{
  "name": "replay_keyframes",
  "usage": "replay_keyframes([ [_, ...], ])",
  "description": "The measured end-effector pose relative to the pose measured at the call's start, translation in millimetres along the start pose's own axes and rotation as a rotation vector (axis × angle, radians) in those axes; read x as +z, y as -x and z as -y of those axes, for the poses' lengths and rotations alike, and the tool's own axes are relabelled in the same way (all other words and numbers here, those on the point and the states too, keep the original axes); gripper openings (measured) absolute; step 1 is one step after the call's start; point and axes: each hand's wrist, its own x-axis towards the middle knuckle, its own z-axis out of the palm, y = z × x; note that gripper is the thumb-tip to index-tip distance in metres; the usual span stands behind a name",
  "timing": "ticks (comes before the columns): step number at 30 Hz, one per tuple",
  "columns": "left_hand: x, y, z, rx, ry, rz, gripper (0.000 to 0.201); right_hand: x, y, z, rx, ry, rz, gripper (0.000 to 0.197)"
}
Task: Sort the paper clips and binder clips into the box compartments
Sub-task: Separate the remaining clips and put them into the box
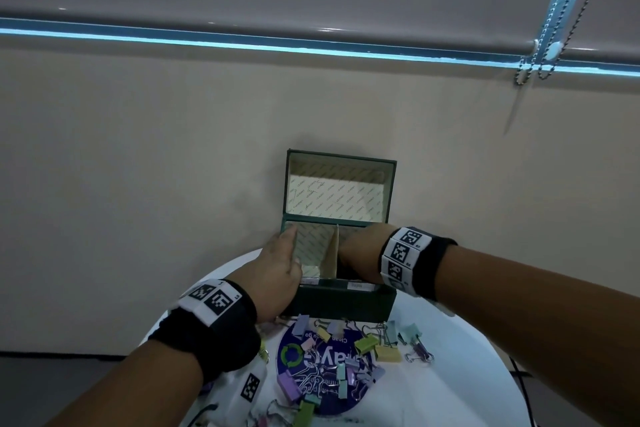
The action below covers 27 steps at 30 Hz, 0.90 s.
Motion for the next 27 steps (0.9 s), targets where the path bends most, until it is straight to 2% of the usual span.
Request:
replay_keyframes([
  [3, 0, 0, -1, -0.01, -0.009, -0.006, 0.059, 5, -7, -1, 0.017, -0.017, 0.011, 0.022],
  [6, 0, 1, -3, -0.008, -0.015, -0.016, 0.058, 3, -7, -3, 0.018, -0.033, 0.023, 0.027],
  [11, -1, 2, -7, -0.011, -0.015, -0.023, 0.057, -14, -5, -14, -0.007, 0.101, 0.022, 0.025],
  [16, -1, 2, -6, -0.02, -0.02, -0.012, 0.058, -13, -9, -17, 0.036, 0.098, -0.048, 0.032],
  [20, 0, 2, -7, -0.03, -0.03, -0.006, 0.058, 6, -19, -6, -0.008, -0.056, 0.084, 0.021],
  [23, 0, 3, -9, -0.034, -0.033, -0.007, 0.057, 11, -26, -2, 0.006, -0.056, 0.17, 0.025],
  [27, -2, 4, -10, -0.042, -0.01, 0.01, 0.057, 6, -23, -4, -0.017, -0.072, 0.096, 0.033],
])
